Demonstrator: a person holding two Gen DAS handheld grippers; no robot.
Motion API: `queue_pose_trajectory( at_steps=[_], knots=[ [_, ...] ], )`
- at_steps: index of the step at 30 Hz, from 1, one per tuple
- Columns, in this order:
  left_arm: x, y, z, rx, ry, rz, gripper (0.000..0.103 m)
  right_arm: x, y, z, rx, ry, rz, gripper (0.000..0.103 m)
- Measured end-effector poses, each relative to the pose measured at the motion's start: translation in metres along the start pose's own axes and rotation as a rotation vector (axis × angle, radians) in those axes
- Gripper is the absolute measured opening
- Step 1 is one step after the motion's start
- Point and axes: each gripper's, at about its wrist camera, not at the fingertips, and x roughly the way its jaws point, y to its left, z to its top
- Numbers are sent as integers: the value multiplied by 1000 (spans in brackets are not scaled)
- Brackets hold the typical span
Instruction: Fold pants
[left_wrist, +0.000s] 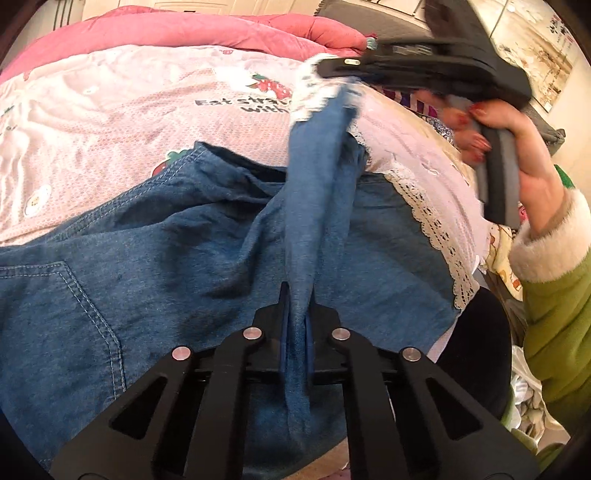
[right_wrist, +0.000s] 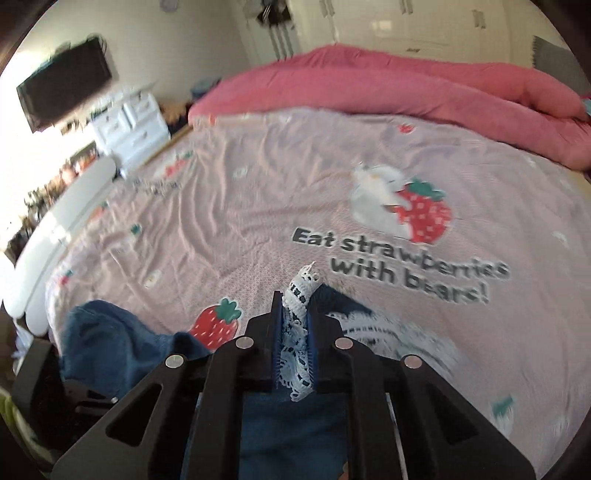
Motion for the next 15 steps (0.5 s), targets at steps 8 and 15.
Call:
queue_pose_trajectory(
  at_steps=[8,15],
  knots=[
    [-9,-28,-7,100,-13,24,0,-88,-27,-83,159,-94,0,11],
    [-5,-50,-20,185,25,34,0,-123,-34,-161,257,-77,-20,11]
  ],
)
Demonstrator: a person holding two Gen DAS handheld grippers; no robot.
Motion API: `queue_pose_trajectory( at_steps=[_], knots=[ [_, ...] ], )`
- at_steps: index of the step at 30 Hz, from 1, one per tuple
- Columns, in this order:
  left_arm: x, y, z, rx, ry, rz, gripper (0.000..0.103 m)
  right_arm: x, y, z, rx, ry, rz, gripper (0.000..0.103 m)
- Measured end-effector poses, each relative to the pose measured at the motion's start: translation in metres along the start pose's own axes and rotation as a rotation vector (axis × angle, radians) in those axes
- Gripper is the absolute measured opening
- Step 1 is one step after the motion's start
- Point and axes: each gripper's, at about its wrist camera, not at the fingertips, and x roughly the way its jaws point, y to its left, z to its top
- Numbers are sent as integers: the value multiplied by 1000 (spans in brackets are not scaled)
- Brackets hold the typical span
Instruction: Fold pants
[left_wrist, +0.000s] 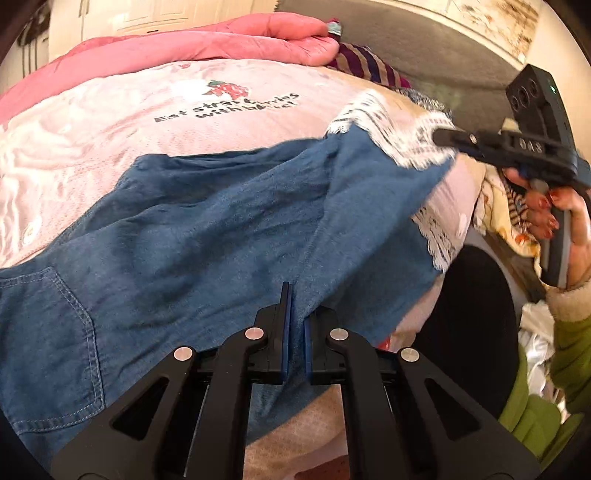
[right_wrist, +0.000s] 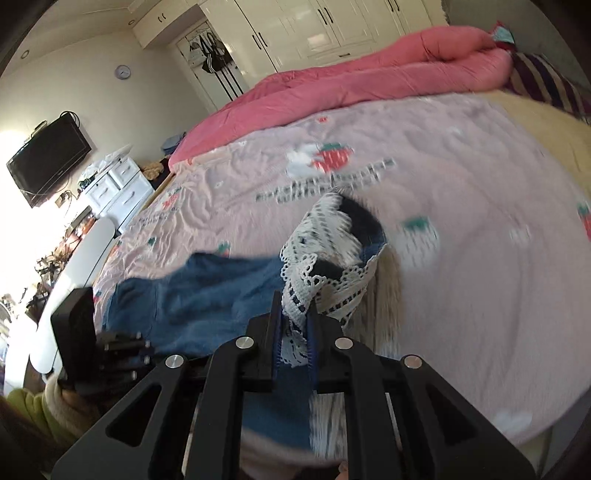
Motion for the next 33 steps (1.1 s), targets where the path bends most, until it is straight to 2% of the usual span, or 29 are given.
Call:
queue_pose_trajectory(
  at_steps=[4,9,13,15,17,18,20,22,24,27,30,33],
  knots=[
    [0,-7,-6,37,19,12,0,-5,-8,-27,29,34,1,11],
    [3,-18,-16,106,47,21,1,-6,-13,-55,12,74,-37,11],
    [8,-20,-21,123,61,37,3,0,-22,-71,21,132,-59,22],
    [8,-21,-23,131,60,37,5,-5,-27,-76,42,131,-55,23],
    [8,-22,-23,138,60,36,5,-14,-27,-77,40,113,-55,31],
    [8,-22,-23,140,60,35,5,-18,-26,-76,36,100,-66,39],
    [7,-24,-24,144,60,22,11,-25,-25,-73,30,81,-73,47],
    [5,-27,-24,156,57,9,18,-29,-26,-68,41,62,-85,49],
    [1,-29,-24,154,54,2,21,-29,-24,-62,29,50,-97,49],
    [-11,-27,-25,141,32,-12,29,-20,-9,-52,-36,47,-91,50],
    [-26,-11,-28,90,12,17,33,-4,6,-47,-103,67,-46,49],
    [-34,15,-33,23,18,72,33,14,9,-47,-141,110,-65,49]
  ],
)
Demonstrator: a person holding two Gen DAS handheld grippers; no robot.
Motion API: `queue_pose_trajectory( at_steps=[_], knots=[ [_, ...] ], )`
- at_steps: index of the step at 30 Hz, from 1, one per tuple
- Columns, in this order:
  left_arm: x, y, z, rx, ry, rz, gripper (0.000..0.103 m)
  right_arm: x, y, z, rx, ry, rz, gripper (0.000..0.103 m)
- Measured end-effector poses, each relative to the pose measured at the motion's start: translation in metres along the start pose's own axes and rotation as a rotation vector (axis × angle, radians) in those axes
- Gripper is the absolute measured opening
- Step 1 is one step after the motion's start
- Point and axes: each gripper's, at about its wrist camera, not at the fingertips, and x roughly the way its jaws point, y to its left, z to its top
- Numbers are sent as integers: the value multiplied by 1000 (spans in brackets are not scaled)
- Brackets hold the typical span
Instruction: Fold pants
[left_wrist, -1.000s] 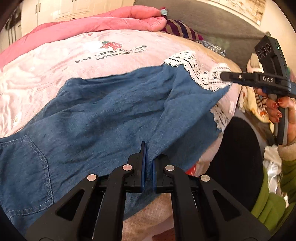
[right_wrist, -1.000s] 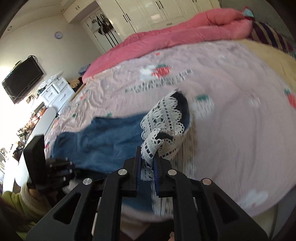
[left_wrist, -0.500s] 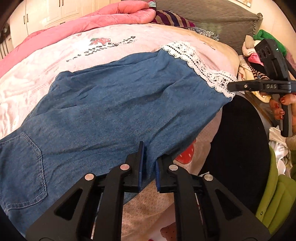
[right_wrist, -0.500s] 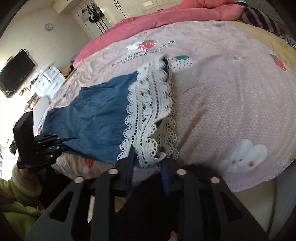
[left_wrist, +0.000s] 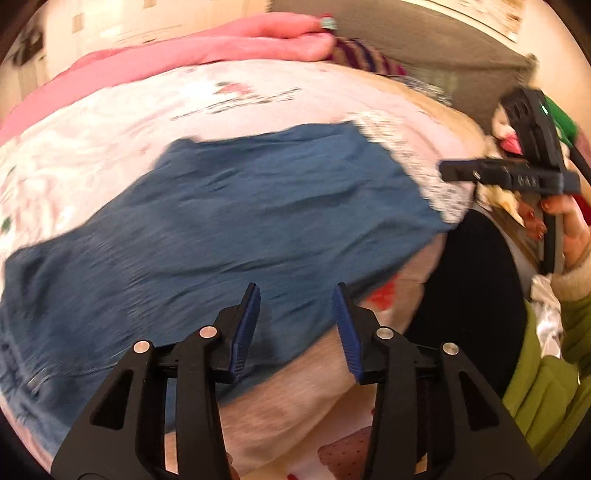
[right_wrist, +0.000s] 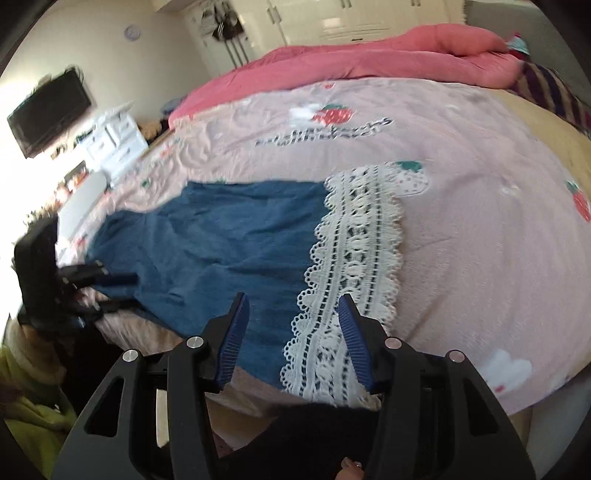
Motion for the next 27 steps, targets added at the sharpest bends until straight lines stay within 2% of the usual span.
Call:
queue_pose_trajectory(
  at_steps=[2,4,7,8,9,11,13,15,16,18,19,20,21,24,27],
  knots=[
    [1,16,-4,-42,20,55,33,10,0,-1,-4,31,-21,49],
    [0,32,-8,-81,32,68,34,19,-4,-4,-12,70,-57,49],
    [-3,50,-14,-110,33,120,36,20,-7,-9,-31,79,-70,49],
    [-4,58,-15,-131,30,101,34,21,-6,-10,-48,82,-90,49],
    [-4,65,-16,-158,22,76,31,23,-4,-12,-81,85,-113,49],
    [-4,84,-17,-209,22,50,11,25,-2,-15,-111,88,-128,49],
    [-4,100,-20,-255,20,33,0,27,0,-15,-128,95,-140,49],
    [-6,110,-23,-299,14,-12,0,23,2,-11,-108,103,-124,50],
    [-7,108,-23,-296,16,-9,0,18,3,-7,-88,96,-95,51],
    [-12,93,-19,-231,12,25,6,-1,12,11,-82,7,-12,53],
    [-16,87,-19,-220,5,31,32,-7,19,20,-96,-32,21,60],
    [-20,82,-18,-209,-11,34,50,-9,29,31,-119,-58,59,63],
    [-26,75,-14,-187,-34,47,51,-5,43,45,-152,-70,97,65],
    [-37,60,-7,-108,-75,139,51,31,81,86,-231,-31,166,65],
    [-48,60,-5,-99,-96,211,53,74,110,118,-286,23,205,65]
  ],
)
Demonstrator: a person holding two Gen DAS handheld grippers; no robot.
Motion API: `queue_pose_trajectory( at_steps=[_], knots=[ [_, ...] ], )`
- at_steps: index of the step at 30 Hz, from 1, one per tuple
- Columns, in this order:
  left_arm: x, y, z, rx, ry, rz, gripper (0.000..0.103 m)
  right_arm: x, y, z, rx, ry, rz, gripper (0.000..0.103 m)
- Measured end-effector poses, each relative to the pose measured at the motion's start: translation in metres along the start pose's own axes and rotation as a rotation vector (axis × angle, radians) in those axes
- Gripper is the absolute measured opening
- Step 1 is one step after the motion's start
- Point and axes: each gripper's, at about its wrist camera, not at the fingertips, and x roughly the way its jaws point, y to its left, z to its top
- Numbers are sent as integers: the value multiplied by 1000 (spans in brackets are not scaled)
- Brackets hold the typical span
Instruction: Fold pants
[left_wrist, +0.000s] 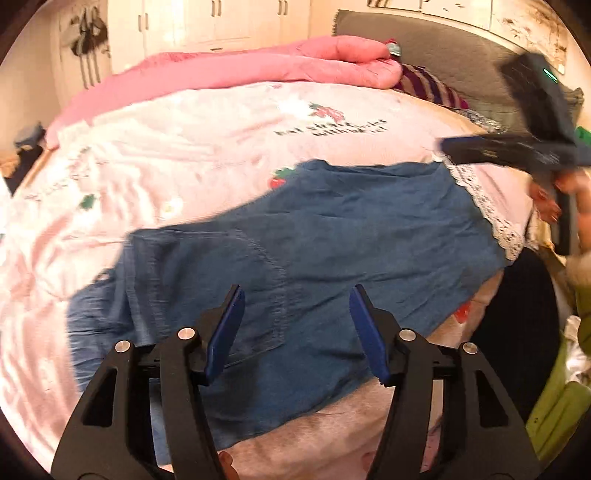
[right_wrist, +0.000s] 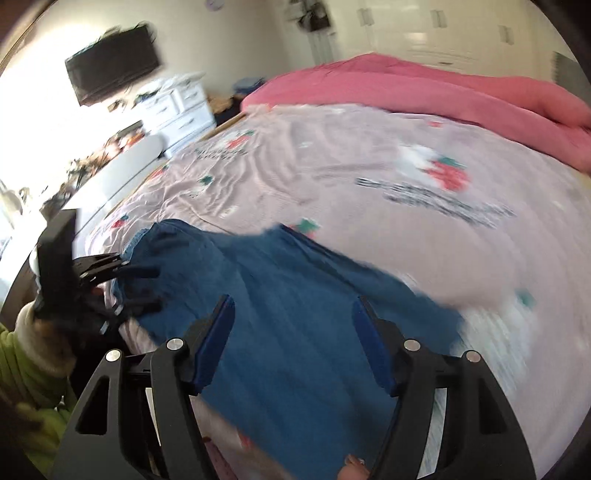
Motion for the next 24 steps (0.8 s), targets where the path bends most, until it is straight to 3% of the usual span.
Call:
queue_pose_trajectory(
  at_steps=[2,8,9,10,11,17,24],
  knots=[
    [-3,6,-1,-1,-5,56,59,37,4,25,-39,48,19,65],
    [3,37,-16,-52,38,193,61,102,3,50,-36,186,-15,62],
    [5,42,-19,-65,52,203,61,112,2,50,-28,216,-9,47],
    [7,47,-22,-78,64,196,61,118,2,50,-23,242,3,16],
    [11,53,-25,-95,74,182,61,124,1,49,-13,262,13,6],
    [19,57,-28,-100,79,161,61,130,-10,65,8,181,-37,4],
    [21,57,-29,-106,73,151,61,156,-21,67,-12,203,-41,6]
  ],
)
